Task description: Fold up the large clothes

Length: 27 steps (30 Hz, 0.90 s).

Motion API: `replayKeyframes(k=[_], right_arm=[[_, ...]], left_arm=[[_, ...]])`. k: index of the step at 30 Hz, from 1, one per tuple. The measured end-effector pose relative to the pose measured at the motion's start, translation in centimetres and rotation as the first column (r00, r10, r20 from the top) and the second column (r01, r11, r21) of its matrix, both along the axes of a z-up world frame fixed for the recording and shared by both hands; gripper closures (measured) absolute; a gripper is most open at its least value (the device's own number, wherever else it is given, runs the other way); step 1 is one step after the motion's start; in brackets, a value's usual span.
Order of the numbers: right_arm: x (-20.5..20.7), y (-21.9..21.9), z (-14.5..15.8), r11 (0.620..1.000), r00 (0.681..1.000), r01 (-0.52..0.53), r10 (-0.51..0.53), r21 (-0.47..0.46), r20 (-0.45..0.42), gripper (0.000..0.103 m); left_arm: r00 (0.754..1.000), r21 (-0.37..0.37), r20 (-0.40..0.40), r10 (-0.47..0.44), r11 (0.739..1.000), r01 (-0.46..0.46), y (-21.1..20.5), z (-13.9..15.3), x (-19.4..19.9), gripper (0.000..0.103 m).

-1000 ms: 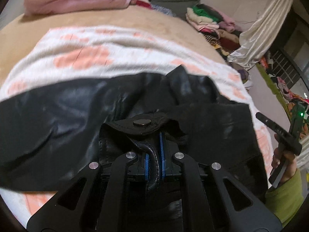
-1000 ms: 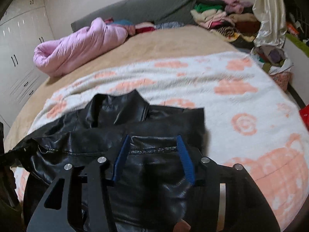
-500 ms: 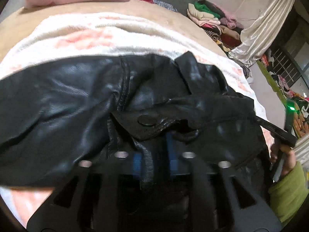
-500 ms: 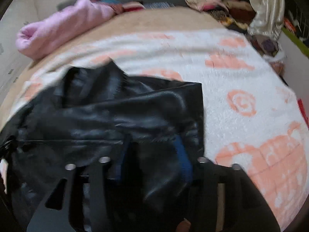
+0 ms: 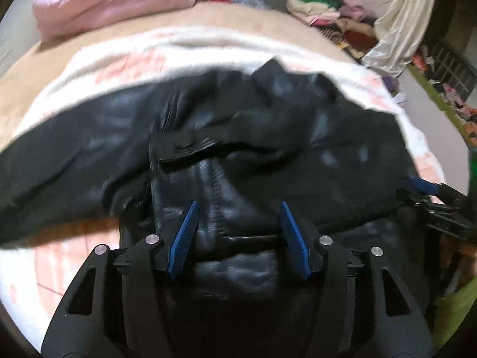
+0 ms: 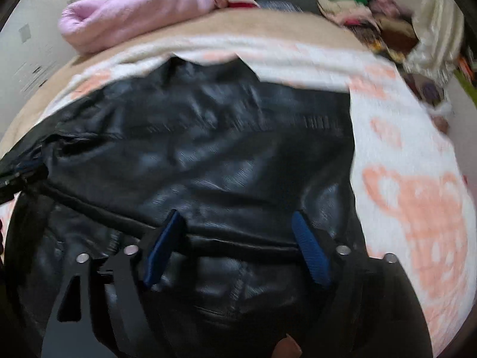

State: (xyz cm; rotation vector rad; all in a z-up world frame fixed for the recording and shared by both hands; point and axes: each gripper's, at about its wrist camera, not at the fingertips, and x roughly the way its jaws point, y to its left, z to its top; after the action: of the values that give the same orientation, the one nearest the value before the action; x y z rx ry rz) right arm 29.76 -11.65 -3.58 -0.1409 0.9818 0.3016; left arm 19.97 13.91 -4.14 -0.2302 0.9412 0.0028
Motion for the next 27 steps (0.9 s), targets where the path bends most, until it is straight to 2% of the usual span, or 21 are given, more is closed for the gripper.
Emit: replayKeyframes(k=[2, 4, 7, 8, 9, 11, 13, 15, 27], right_arm=[[0.3, -0.7, -1.0, 0.998, 0.999, 0.021, -0.019, 0.054, -0.034, 0.025], [0.6, -0.7, -1.4, 0.998, 0.999, 0.030, -0.027, 0.063, -0.039, 0.025], [-0.2, -0.2, -0.5, 0.998, 0.999, 0.034, -0.034, 0.051, -0.005, 0.024], [-0.6, -0.1, 0.1, 0.998, 0.999, 0.028, -0.029, 0.057, 0.017, 0.024], [-1.0, 0.0, 0.5, 0.998, 0.999, 0.024, -0.026, 0.065, 0.027, 0.021], [-1.7, 0.1, 1.3, 0.996, 0.998, 0.031, -0.035, 0.084, 0.044, 0.014], [-2.5, 0.3, 1.8, 0.996, 0.997, 0.031, -0.037, 0.085, 0.063, 0.007], [-3.1, 0.8, 2.4, 0.997, 0.996, 0.037, -0.043, 0.068, 0.081, 0.005], [-5.4, 4.8, 5.2, 0.997, 0.987, -0.033, 0.020, 0.074, 0.159, 0.004]], left_arm=[[1.000, 0.011, -0.002, 0.004, 1.000, -0.004, 0.4, -0.9, 0.3, 0.054], [1.000, -0.008, 0.002, 0.004, 1.000, -0.004, 0.7, -1.2, 0.4, 0.054], [1.000, -0.034, 0.018, 0.005, 0.999, -0.004, 1.1, -0.3, -0.1, 0.054], [1.000, -0.041, 0.026, 0.007, 0.999, -0.006, 1.2, 0.1, -0.4, 0.051], [0.999, -0.047, 0.034, 0.009, 0.999, -0.008, 1.5, 0.6, -0.9, 0.047], [0.998, -0.049, 0.050, 0.022, 0.999, -0.020, 1.5, 1.4, -1.3, 0.021], [0.997, -0.052, 0.066, 0.031, 0.998, -0.027, 1.6, 2.2, -1.8, 0.019], [0.997, -0.072, 0.068, 0.049, 0.996, -0.044, 1.8, 2.6, -2.2, 0.009], [0.984, -0.058, 0.072, 0.161, 0.986, -0.157, 3.5, 3.7, -4.7, 0.009]])
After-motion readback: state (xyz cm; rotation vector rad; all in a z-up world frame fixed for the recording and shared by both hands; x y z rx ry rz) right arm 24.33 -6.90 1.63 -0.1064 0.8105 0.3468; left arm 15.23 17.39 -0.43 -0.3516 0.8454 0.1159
